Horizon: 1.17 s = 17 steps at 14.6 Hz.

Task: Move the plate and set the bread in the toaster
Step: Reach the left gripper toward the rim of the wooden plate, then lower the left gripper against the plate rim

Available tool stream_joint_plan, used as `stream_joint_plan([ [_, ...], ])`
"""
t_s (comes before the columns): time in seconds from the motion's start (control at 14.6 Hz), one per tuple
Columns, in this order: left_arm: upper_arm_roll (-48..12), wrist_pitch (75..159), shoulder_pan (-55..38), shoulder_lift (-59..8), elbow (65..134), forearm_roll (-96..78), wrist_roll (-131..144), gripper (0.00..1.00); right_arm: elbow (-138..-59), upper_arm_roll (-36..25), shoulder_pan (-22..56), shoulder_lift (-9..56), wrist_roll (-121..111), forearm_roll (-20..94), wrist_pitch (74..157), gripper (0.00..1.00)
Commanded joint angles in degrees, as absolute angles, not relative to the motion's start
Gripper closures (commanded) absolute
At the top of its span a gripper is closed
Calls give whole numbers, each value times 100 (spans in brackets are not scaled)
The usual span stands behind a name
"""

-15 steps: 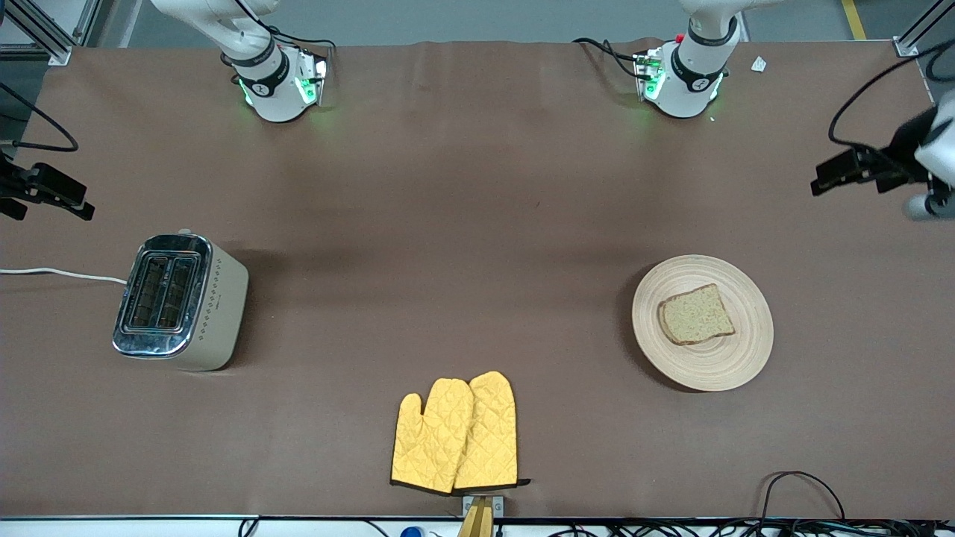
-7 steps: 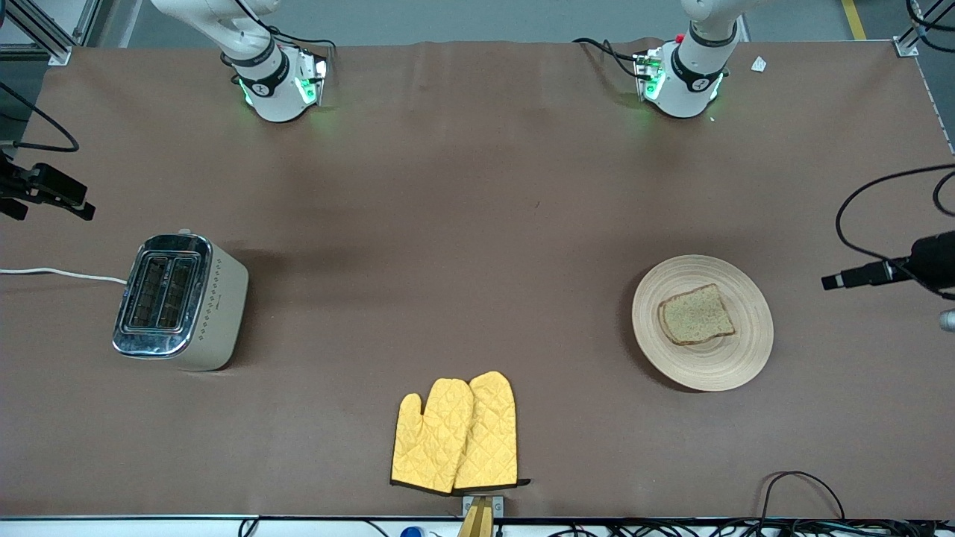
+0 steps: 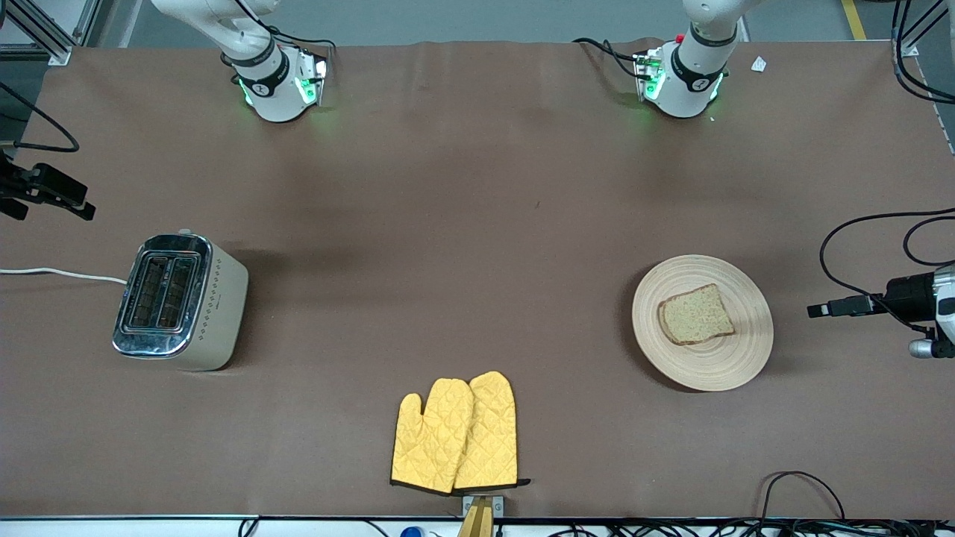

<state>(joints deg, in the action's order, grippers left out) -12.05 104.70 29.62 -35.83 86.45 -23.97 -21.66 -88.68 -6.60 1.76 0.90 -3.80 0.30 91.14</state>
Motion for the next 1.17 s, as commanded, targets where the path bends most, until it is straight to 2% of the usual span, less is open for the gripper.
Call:
stream_joint_plan([
  [0.0, -1257, 10625, 3067, -4007, 8481, -2750, -2784, 9, -9035, -642, 149, -70, -316, 97, 9149, 0],
  [0.34, -1257, 10942, 3094, -4657, 8473, -3347, -3542, 29, -9035, -642, 149, -70, -316, 88, 9149, 0],
  [0.62, -1283, 10942, 3041, -4877, 8464, -3655, -3656, 42, -9026, -642, 149, -70, -316, 97, 9149, 0],
  [0.75, -1283, 10942, 3032, -5001, 8464, -3796, -3770, 55, -9035, -642, 149, -70, -316, 97, 9141, 0],
  [0.96, -1309, 10899, 3032, -4992, 8473, -3788, -3901, 88, -9035, -650, 141, -70, -316, 97, 9132, 0],
  [1.1, -1318, 10864, 3032, -5001, 8490, -3806, -4410, 98, -9035, -650, 149, -70, -325, 105, 9132, 0],
])
